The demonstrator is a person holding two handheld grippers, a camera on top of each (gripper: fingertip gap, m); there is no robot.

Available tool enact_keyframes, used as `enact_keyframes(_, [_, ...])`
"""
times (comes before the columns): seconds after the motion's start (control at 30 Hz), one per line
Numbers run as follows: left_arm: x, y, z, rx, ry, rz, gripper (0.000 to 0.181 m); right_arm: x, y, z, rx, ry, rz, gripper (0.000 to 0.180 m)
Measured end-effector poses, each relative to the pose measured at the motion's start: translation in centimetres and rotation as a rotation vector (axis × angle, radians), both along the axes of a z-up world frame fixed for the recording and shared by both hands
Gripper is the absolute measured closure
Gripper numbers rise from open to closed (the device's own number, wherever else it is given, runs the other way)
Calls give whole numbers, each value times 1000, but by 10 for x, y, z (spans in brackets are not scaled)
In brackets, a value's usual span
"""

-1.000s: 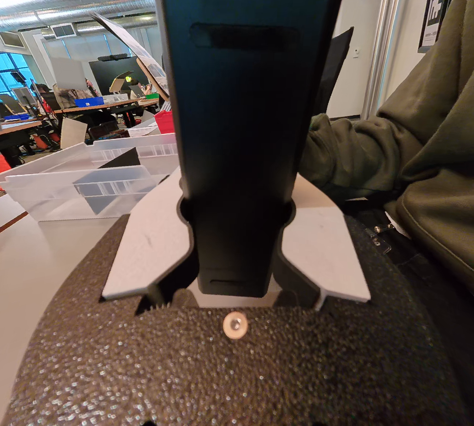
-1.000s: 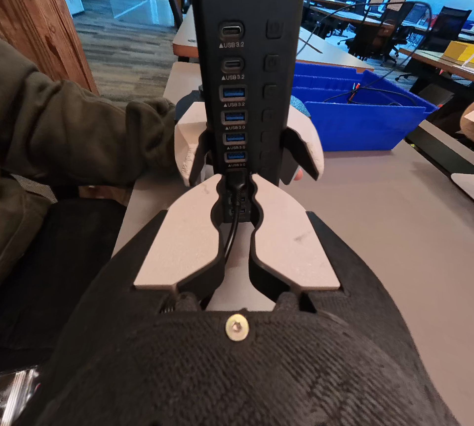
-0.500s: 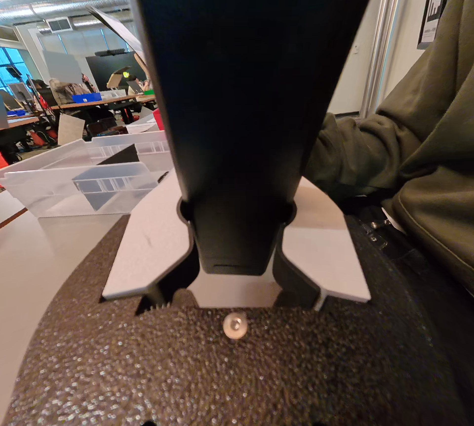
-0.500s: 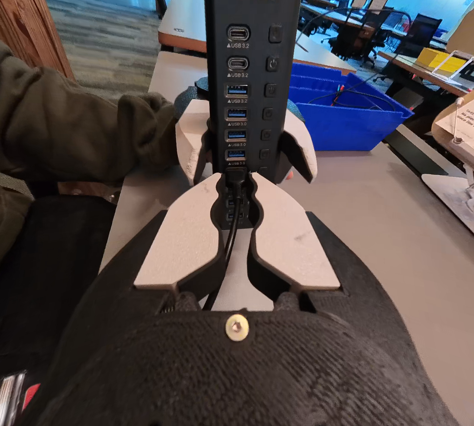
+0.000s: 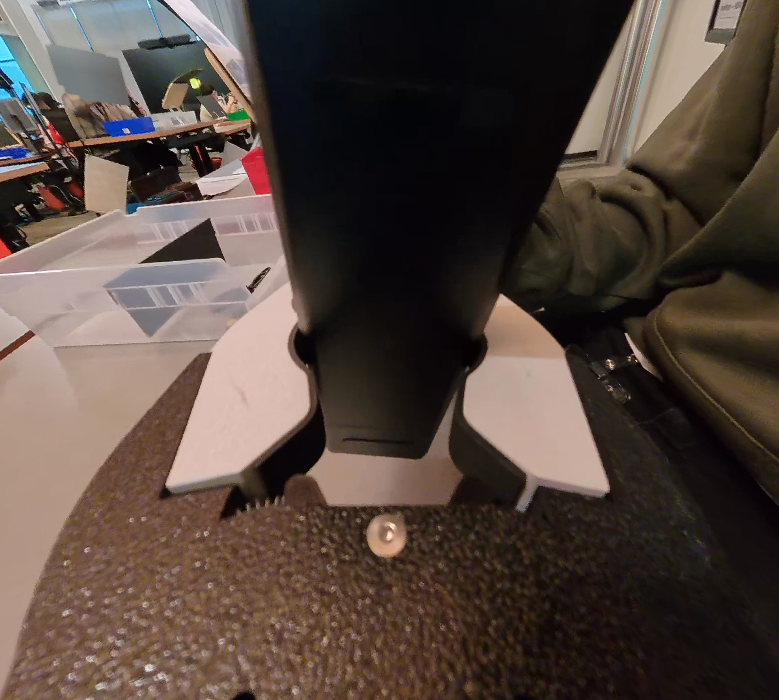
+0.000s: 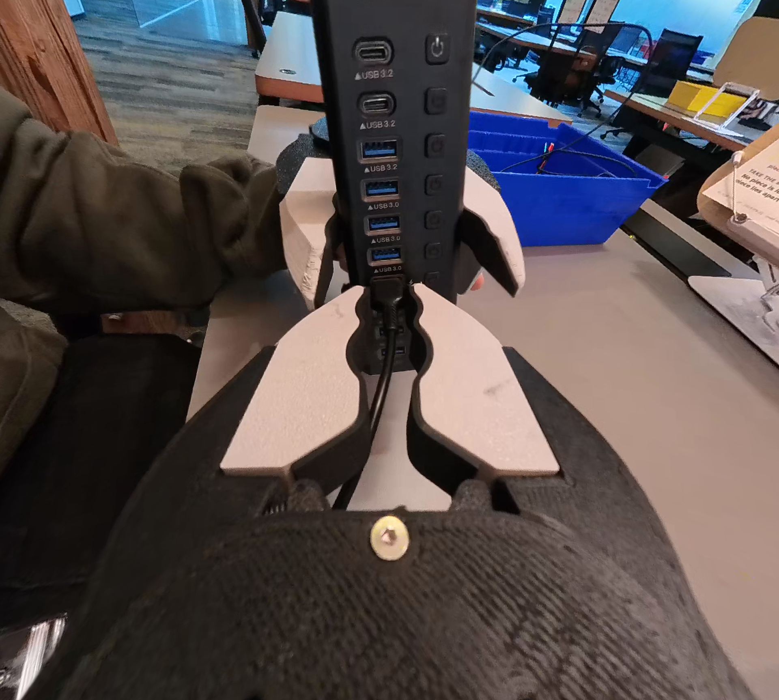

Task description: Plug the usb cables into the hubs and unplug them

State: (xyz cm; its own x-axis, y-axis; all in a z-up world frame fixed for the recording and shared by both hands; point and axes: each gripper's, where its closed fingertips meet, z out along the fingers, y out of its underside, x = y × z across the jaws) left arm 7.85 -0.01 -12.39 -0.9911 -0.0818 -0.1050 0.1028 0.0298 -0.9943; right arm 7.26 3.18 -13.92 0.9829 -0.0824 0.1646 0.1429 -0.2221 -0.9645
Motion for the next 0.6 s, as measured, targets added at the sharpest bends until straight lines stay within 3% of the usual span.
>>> enact_keyframes(0.37, [13,3,-4,37,21,85,108,9,-1,-9,-20,2,-53,164])
enact_keyframes(0.6, [6,5,-11,115,2,52,109,4,-3,-8,-31,18,-4,164])
